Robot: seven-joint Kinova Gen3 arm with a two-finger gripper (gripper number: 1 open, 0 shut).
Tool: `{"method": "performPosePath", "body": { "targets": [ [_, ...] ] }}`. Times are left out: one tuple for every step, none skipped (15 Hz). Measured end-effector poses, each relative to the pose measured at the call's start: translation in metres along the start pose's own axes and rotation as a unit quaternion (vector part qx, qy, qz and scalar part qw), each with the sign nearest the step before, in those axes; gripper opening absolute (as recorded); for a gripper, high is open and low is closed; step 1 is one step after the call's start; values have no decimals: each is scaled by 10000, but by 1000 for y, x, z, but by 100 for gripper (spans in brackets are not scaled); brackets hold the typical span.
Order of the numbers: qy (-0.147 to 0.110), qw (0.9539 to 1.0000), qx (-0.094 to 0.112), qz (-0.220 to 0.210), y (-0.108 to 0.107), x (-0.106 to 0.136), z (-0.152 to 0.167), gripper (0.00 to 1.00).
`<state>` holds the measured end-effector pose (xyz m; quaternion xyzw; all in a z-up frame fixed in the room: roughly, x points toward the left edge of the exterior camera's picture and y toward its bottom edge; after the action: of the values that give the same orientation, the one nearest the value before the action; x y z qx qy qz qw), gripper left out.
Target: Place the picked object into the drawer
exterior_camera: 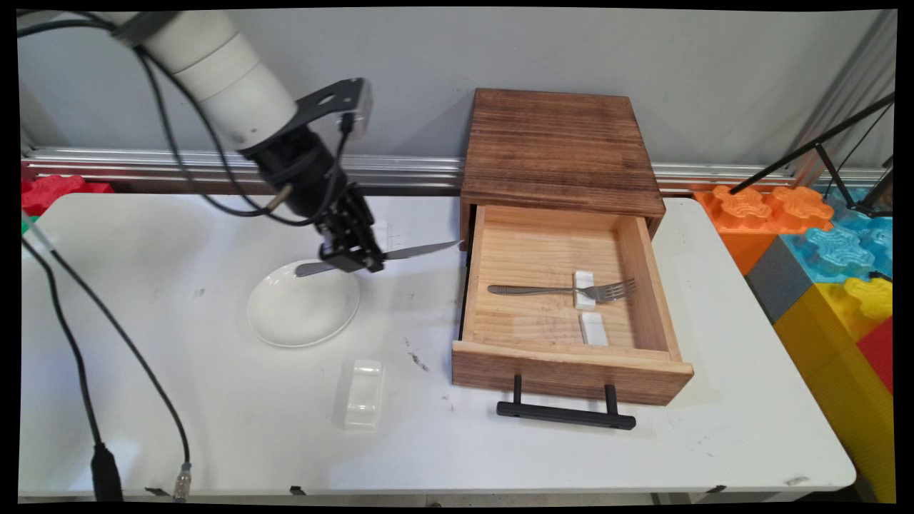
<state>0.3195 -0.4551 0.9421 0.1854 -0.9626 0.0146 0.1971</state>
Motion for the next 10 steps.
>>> {"method": "performPosePath", "body": {
  "targets": [
    [19,10000,-21,7,-1,8,3,0],
    [33,10000,-35,12,-2,14,5,0],
    [54,10000,-56,20,-3,22,8,0],
    [79,9999,-81,32,-4,32,12,0],
    [108,9999,-96,34,-5,41,17,0],
    [131,9999,-104,35,-6,49,21,0],
    [148,9998,-106,34,-7,55,24,0],
    [171,9998,-107,36,-8,63,29,0],
    [187,9998,-108,36,-9,69,33,0],
    [211,9997,-110,44,-10,77,38,0]
  ]
}}
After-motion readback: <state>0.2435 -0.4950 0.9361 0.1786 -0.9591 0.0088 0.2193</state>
